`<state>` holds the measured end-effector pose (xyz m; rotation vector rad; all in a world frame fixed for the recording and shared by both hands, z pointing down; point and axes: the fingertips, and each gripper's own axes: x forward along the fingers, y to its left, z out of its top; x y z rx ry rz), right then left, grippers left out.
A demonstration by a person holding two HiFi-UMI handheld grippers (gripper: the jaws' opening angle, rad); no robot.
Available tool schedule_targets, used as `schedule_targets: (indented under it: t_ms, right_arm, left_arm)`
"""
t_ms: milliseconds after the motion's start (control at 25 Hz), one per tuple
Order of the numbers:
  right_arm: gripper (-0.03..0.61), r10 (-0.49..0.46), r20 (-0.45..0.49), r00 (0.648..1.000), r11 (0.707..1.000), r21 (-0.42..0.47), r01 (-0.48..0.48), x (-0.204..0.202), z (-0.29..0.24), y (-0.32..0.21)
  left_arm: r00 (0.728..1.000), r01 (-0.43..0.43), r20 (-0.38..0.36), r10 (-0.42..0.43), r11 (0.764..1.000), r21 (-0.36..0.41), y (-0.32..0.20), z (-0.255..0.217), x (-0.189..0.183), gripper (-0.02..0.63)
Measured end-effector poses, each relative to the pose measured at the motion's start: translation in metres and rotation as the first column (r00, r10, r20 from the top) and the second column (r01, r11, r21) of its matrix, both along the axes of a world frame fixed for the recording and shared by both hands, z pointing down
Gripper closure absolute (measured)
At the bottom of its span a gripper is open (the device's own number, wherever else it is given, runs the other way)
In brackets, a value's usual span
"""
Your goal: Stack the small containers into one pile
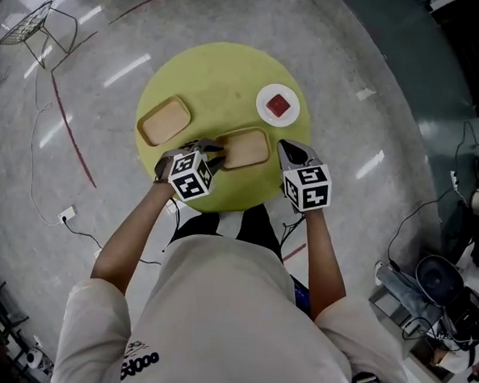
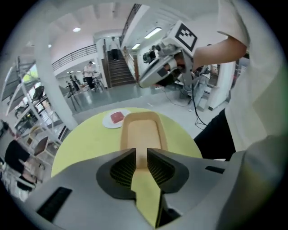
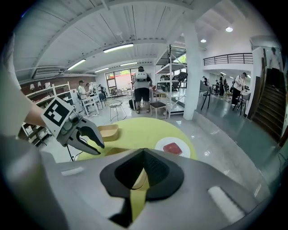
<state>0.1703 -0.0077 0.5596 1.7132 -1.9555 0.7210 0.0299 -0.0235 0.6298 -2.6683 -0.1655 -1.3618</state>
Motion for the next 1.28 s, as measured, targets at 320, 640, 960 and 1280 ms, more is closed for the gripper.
schedule_targets:
  t_ms: [320, 640, 960, 1280]
  right_arm:
    - [0.568, -0.097, 0.043, 0.994, 0.990, -0.095, 0.101, 0.001, 0.038, -0.007]
    - [0.543, -0.198, 0.080, 0.977, 0.970, -0.128, 0.207, -0.001, 0.051, -0.014]
    - [0.520, -0.278, 0.118, 0.953, 0.943, -0.156, 0.294, -0.016, 0.061, -0.016]
    - [0.520, -0.287, 0.150, 0.946, 0.933, -0.181, 0.312, -0.015, 0.072, -0.016]
  left_arm:
    - [0.877, 0.472, 0.012, -0.481, 0.854, -0.221, -0.027, 0.005, -0.019, 0.538]
    - [0.699, 0.691, 0.073, -0.711, 0.646, -0.325, -0.026, 0.031, -0.038, 0.511]
    - [0.609, 0.755, 0.098, -0.787, 0.538, -0.376, -0.020, 0.038, -0.043, 0.511]
    - [0.578, 0.773, 0.129, -0.806, 0.490, -0.402, -0.018, 0.042, -0.040, 0.512]
